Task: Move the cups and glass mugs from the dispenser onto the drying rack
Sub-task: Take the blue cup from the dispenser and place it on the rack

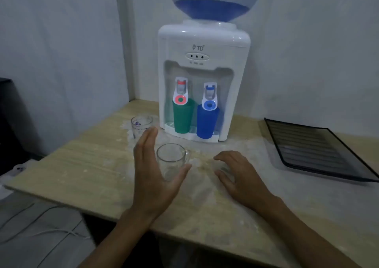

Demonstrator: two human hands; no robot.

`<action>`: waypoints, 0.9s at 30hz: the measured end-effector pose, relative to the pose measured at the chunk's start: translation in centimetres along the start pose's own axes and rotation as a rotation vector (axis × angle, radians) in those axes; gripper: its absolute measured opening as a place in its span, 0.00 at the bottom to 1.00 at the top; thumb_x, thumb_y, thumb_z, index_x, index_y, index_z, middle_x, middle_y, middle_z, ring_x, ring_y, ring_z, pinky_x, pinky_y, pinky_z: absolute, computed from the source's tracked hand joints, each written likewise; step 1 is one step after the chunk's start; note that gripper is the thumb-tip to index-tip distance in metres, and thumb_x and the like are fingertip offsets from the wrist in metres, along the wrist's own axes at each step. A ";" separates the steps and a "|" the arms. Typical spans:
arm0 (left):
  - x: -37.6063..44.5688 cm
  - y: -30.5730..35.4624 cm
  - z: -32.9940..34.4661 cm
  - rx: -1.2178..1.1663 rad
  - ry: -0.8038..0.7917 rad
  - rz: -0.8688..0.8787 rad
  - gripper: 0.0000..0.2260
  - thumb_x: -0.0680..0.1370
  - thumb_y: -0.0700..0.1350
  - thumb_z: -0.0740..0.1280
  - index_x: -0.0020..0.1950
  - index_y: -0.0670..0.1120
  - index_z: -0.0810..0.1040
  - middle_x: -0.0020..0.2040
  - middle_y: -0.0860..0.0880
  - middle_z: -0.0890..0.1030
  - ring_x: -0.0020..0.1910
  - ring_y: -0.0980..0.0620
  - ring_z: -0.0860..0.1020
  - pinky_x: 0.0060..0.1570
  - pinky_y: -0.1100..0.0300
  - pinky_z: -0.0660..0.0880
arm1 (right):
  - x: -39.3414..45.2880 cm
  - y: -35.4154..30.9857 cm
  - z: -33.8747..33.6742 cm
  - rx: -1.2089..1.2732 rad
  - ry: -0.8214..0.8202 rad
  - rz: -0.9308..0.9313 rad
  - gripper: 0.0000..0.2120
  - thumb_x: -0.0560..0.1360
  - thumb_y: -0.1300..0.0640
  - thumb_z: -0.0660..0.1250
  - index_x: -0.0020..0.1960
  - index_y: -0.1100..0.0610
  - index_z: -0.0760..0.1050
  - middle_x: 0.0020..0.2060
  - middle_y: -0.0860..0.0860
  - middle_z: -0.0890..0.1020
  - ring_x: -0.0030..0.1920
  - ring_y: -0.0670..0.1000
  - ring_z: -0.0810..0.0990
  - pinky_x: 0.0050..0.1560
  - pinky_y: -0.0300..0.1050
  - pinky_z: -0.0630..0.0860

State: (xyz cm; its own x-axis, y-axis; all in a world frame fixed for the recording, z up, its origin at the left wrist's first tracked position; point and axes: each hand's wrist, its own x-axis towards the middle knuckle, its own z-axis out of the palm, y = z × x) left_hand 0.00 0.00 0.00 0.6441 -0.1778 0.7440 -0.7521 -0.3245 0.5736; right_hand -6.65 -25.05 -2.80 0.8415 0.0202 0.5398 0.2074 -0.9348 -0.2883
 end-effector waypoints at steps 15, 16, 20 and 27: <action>3.5 -5.1 0.5 -0.048 -0.214 -0.401 0.36 0.70 0.53 0.81 0.75 0.45 0.73 0.66 0.47 0.82 0.61 0.49 0.82 0.62 0.54 0.81 | 5.0 1.5 2.0 -0.023 -0.038 0.029 0.17 0.81 0.50 0.66 0.67 0.55 0.79 0.61 0.51 0.83 0.60 0.50 0.80 0.63 0.42 0.72; 3.9 -5.3 0.6 -0.042 -0.217 -0.408 0.36 0.71 0.53 0.81 0.75 0.45 0.73 0.67 0.46 0.82 0.62 0.49 0.82 0.62 0.56 0.80 | 4.7 1.4 2.0 -0.030 -0.035 0.031 0.17 0.81 0.49 0.66 0.66 0.55 0.79 0.60 0.51 0.83 0.59 0.51 0.80 0.62 0.42 0.73; 4.4 -6.4 1.0 -0.031 -0.193 -0.412 0.36 0.71 0.52 0.81 0.75 0.45 0.72 0.68 0.45 0.81 0.59 0.51 0.80 0.57 0.61 0.77 | 4.4 1.7 2.0 -0.034 -0.006 0.049 0.16 0.81 0.50 0.66 0.65 0.56 0.79 0.59 0.51 0.83 0.58 0.51 0.81 0.62 0.47 0.77; 2.8 -2.1 0.6 0.104 0.048 -0.005 0.43 0.71 0.49 0.81 0.80 0.38 0.64 0.78 0.41 0.69 0.78 0.46 0.67 0.77 0.55 0.67 | 4.3 1.7 1.9 -0.010 0.018 0.071 0.16 0.81 0.49 0.66 0.65 0.54 0.79 0.59 0.50 0.83 0.59 0.50 0.80 0.62 0.49 0.77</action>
State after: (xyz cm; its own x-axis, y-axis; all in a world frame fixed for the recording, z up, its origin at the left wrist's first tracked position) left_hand 3.48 -0.40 0.66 0.6384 -0.1323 0.7583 -0.7290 -0.4201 0.5404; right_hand -1.74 -25.84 -2.45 0.8447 -0.0522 0.5326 0.1429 -0.9371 -0.3185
